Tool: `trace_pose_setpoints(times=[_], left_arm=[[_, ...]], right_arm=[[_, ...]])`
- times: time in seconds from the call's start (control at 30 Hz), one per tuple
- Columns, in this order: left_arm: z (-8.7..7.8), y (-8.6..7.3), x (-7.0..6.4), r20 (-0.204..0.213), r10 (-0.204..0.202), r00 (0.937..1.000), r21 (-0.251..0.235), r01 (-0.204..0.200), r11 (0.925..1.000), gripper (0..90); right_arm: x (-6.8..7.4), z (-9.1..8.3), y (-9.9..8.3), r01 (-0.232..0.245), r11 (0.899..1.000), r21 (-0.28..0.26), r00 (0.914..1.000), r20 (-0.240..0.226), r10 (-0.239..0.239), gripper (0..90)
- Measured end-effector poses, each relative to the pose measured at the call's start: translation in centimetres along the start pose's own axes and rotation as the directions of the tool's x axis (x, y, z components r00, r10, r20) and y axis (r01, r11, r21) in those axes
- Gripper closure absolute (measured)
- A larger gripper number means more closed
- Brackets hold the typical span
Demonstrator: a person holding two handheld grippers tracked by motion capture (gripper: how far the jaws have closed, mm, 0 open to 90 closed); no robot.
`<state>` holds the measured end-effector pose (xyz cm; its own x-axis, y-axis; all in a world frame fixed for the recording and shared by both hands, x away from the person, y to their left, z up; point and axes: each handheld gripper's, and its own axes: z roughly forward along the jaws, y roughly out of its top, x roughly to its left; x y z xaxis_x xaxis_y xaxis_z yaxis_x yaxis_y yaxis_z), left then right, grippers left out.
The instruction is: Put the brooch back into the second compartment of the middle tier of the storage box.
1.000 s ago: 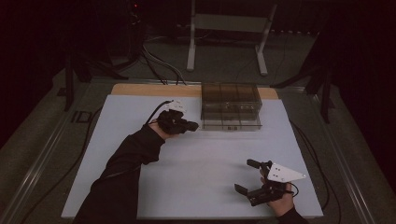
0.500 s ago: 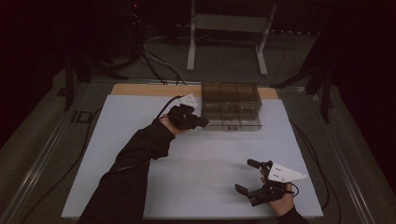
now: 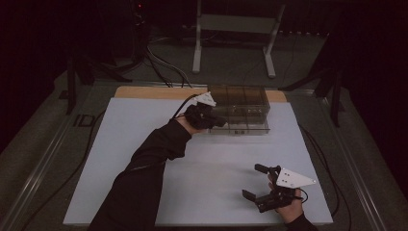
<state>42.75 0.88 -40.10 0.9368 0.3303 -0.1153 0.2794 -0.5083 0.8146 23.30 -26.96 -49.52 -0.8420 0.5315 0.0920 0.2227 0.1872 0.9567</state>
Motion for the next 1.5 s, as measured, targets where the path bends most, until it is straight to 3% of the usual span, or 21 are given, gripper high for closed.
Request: trace_pose_setpoints(times=[0.77,1.07,1.13,1.5], left_arm=[[4.2,1.3,0.9,-0.027,-0.042,0.9988,-0.025,0.041,0.9988,87.1],[5.3,1.4,1.3,-0.043,-0.075,0.9963,-0.046,0.073,0.9963,87.0],[5.7,1.4,1.3,-0.050,-0.065,0.9966,-0.036,0.064,0.9973,87.0],[7.4,1.2,2.0,-0.070,-0.096,0.9929,-0.035,0.094,0.9950,87.0]], right_arm=[[0.0,-0.2,0.1,0.000,1.000,-0.013,1.0000,-0.008,0.000,0.0],[0.0,-0.3,0.2,-0.001,1.000,-0.021,1.0000,-0.009,0.001,0.0],[0.0,-0.3,0.2,-0.003,1.000,-0.020,0.9999,-0.010,0.003,0.0],[0.0,-0.5,0.3,-0.006,0.999,-0.033,0.9999,-0.013,0.005,0.0]])
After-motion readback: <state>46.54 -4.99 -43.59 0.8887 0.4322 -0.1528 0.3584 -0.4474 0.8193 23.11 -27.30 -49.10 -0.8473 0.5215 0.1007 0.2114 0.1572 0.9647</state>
